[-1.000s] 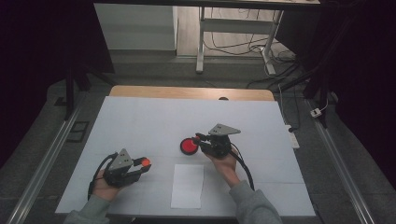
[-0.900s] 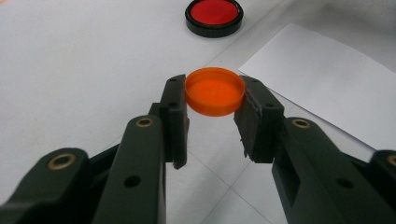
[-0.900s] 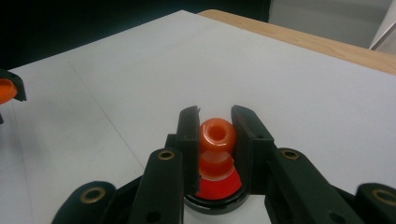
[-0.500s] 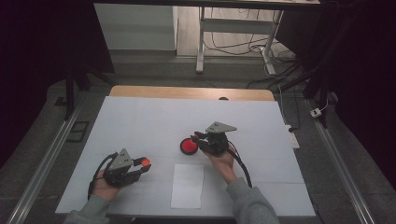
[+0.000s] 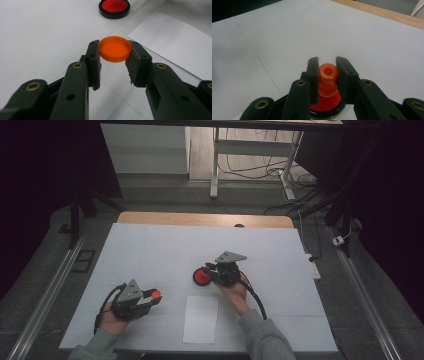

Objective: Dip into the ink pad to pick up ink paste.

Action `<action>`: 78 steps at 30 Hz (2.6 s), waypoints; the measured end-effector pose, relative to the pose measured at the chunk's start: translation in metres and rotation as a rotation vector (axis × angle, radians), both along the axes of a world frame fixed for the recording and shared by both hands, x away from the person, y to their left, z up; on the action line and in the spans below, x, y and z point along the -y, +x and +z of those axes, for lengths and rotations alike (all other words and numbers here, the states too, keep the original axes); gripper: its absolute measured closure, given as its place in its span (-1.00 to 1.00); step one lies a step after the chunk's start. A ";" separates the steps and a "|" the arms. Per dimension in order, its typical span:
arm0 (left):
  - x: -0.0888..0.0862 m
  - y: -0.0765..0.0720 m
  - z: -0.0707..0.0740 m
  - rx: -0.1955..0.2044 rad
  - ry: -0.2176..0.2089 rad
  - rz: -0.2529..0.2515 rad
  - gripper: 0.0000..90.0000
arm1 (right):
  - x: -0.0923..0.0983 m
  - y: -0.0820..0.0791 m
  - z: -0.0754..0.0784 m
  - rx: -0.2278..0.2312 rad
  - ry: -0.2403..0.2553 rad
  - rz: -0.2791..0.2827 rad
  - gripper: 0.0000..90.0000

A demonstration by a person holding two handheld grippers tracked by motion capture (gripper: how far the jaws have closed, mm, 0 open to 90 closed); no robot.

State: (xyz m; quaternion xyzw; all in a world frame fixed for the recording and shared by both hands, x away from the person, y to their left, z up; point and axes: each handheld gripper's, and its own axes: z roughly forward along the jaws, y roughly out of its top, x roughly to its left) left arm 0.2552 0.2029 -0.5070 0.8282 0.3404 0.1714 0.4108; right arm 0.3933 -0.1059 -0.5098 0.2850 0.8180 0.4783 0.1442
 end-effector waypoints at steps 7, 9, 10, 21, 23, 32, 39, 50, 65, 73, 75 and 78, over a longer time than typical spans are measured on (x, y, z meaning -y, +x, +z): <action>0.000 0.000 0.000 -0.001 0.000 0.000 0.44 | -0.004 0.001 -0.004 0.001 -0.014 0.008 0.61; 0.000 0.000 0.000 -0.002 0.000 -0.001 0.44 | -0.005 0.001 -0.005 -0.001 -0.019 0.007 0.61; 0.000 0.000 0.000 -0.002 0.000 -0.001 0.44 | -0.005 0.001 -0.005 0.002 -0.023 0.005 0.61; 0.000 0.000 -0.001 -0.004 0.001 -0.002 0.45 | -0.009 0.000 -0.008 0.013 -0.042 0.011 0.61; 0.000 0.000 -0.001 -0.004 0.001 -0.002 0.44 | -0.010 0.000 -0.009 0.014 -0.043 0.012 0.61; 0.000 0.000 -0.001 -0.006 0.002 -0.003 0.44 | -0.011 0.001 -0.013 0.014 -0.064 0.017 0.61; 0.000 0.000 -0.001 -0.007 0.002 -0.002 0.44 | -0.013 0.000 -0.015 0.019 -0.091 0.026 0.61; 0.000 0.000 -0.001 -0.006 0.001 -0.001 0.44 | -0.015 -0.003 -0.016 0.042 -0.114 0.025 0.62; 0.000 -0.001 -0.001 -0.006 0.000 -0.001 0.44 | -0.010 -0.001 -0.020 0.030 -0.067 0.033 0.63; -0.001 -0.001 0.000 -0.006 -0.001 0.002 0.44 | -0.009 -0.002 -0.021 0.038 -0.055 0.030 0.63; -0.002 -0.001 0.000 -0.003 -0.004 0.003 0.44 | -0.009 -0.002 -0.023 0.044 -0.045 0.030 0.63; -0.002 -0.001 0.000 -0.006 -0.003 0.005 0.44 | -0.008 -0.003 -0.022 0.047 -0.053 0.026 0.63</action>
